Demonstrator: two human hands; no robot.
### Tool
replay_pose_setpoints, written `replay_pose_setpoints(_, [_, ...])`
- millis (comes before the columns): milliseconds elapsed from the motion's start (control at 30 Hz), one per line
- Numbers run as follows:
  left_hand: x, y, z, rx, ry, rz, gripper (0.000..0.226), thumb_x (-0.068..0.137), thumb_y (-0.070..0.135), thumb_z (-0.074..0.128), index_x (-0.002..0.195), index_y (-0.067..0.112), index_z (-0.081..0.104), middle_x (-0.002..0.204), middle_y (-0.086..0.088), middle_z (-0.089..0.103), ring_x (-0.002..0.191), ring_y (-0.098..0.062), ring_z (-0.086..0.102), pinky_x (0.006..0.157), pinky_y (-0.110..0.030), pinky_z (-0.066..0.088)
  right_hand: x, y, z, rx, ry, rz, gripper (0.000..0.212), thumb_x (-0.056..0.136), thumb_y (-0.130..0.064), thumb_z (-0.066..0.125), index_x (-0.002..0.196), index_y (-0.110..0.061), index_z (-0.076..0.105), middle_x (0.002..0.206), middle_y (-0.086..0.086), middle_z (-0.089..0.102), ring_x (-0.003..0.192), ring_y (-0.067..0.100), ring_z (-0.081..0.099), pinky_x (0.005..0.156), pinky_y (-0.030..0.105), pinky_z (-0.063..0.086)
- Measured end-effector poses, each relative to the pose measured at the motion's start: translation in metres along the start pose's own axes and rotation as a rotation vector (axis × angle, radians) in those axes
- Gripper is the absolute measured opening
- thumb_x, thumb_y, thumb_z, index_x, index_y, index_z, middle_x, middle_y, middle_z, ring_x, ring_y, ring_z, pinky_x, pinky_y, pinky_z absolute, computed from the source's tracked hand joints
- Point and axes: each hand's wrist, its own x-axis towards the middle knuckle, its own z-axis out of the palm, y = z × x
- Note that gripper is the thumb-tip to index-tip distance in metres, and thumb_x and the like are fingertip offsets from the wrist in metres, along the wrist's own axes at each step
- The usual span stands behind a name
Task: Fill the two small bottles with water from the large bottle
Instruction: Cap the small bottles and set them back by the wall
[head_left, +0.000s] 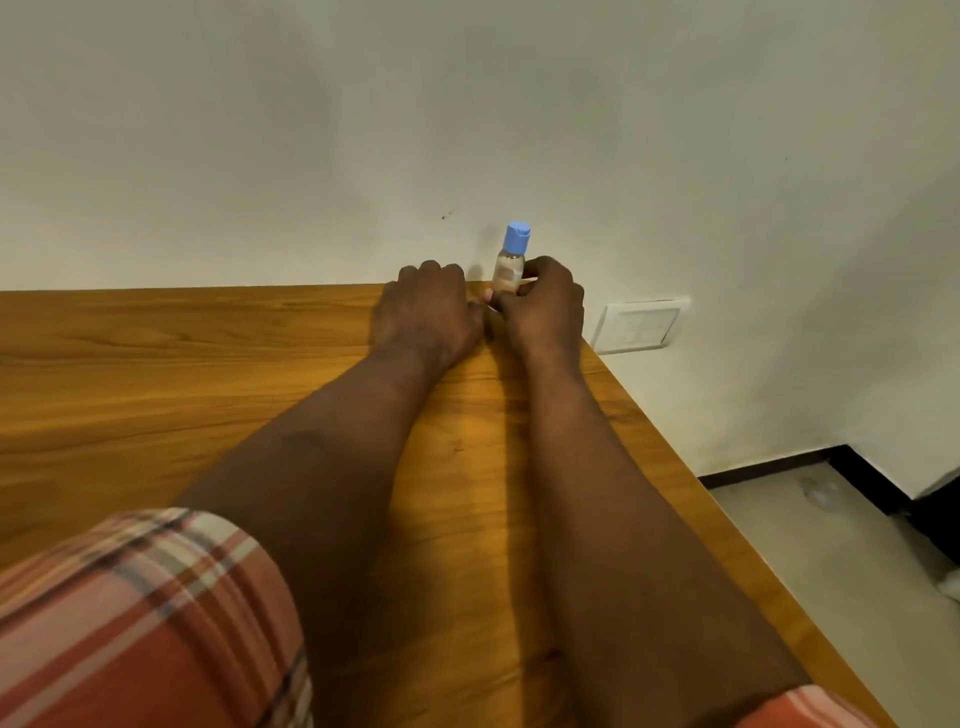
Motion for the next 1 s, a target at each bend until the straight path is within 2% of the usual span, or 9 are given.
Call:
replay_pose_setpoints(200, [0.001,0.0,0.0,0.005,0.008,0.002,0.041,0.092,0.044,0.051,0.11,0.009,0.061,0.109,-0.014,0.061,0.103,-0.032,0.054,0.075,-0.037,0.04,0.003,0.0,0.002,-0.041,-0.018,0.0,0.038,0.081,-0.028,0.076,0.112,-0.014,0.061,0.109,0.006,0.068,0.094,0.023,0.065,0.074,0.027,0.043])
replay_pose_setpoints(300, [-0.003,0.0,-0.002,0.013,0.017,-0.006,0.045,0.092,0.046,0.05,0.115,0.009,0.061,0.111,-0.014,0.062,0.104,-0.032,0.055,0.077,-0.037,0.042,0.0,0.0,0.0,-0.08,-0.034,-0.015,0.047,0.08,-0.027,0.077,0.121,-0.012,0.059,0.114,0.008,0.067,0.1,0.026,0.064,0.077,0.025,0.04])
replay_pose_setpoints(400, [-0.01,0.001,-0.007,0.017,0.018,-0.017,0.041,0.092,0.041,0.049,0.115,0.008,0.06,0.112,-0.013,0.062,0.103,-0.031,0.055,0.081,-0.039,0.043,-0.004,0.0,-0.004,-0.104,-0.023,0.007,0.058,0.079,-0.03,0.078,0.127,-0.007,0.054,0.121,0.012,0.064,0.108,0.029,0.06,0.081,0.026,0.04])
replay_pose_setpoints(467, [-0.018,0.002,-0.013,0.019,0.009,-0.018,0.036,0.093,0.034,0.048,0.115,0.008,0.06,0.113,-0.013,0.062,0.104,-0.03,0.055,0.082,-0.039,0.043,-0.009,-0.002,-0.007,-0.112,-0.006,0.015,0.055,0.08,-0.029,0.077,0.124,-0.004,0.055,0.121,0.014,0.063,0.107,0.03,0.06,0.082,0.029,0.043])
replay_pose_setpoints(567, [-0.036,0.008,-0.024,-0.001,-0.017,-0.023,0.031,0.094,0.031,0.047,0.112,0.008,0.06,0.114,-0.013,0.061,0.107,-0.03,0.053,0.085,-0.039,0.043,-0.022,-0.006,-0.015,-0.121,0.009,0.056,0.055,0.081,-0.03,0.077,0.125,-0.006,0.054,0.123,0.013,0.063,0.11,0.029,0.059,0.08,0.026,0.04])
replay_pose_setpoints(733, [-0.082,0.018,-0.048,-0.028,-0.049,-0.042,0.028,0.095,0.029,0.047,0.11,0.009,0.06,0.115,-0.012,0.06,0.109,-0.027,0.052,0.089,-0.039,0.043,-0.063,-0.015,-0.037,-0.139,0.008,0.094,0.05,0.084,-0.027,0.074,0.128,-0.01,0.055,0.123,0.009,0.065,0.108,0.026,0.063,0.085,0.027,0.045])
replay_pose_setpoints(867, [-0.135,0.031,-0.074,-0.056,-0.084,-0.04,0.026,0.096,0.028,0.045,0.108,0.011,0.06,0.115,-0.01,0.06,0.108,-0.026,0.051,0.09,-0.037,0.042,-0.116,-0.022,-0.061,-0.152,-0.025,0.113,0.051,0.088,-0.025,0.07,0.133,-0.011,0.053,0.131,0.009,0.061,0.12,0.027,0.057,0.097,0.033,0.046])
replay_pose_setpoints(1000, [-0.196,0.041,-0.1,-0.076,-0.105,-0.001,0.028,0.098,0.031,0.043,0.111,0.013,0.06,0.116,-0.008,0.059,0.109,-0.025,0.051,0.093,-0.037,0.04,-0.175,-0.032,-0.087,-0.127,-0.028,0.12,0.047,0.088,-0.022,0.069,0.132,-0.009,0.056,0.129,0.01,0.062,0.117,0.024,0.058,0.095,0.031,0.047])
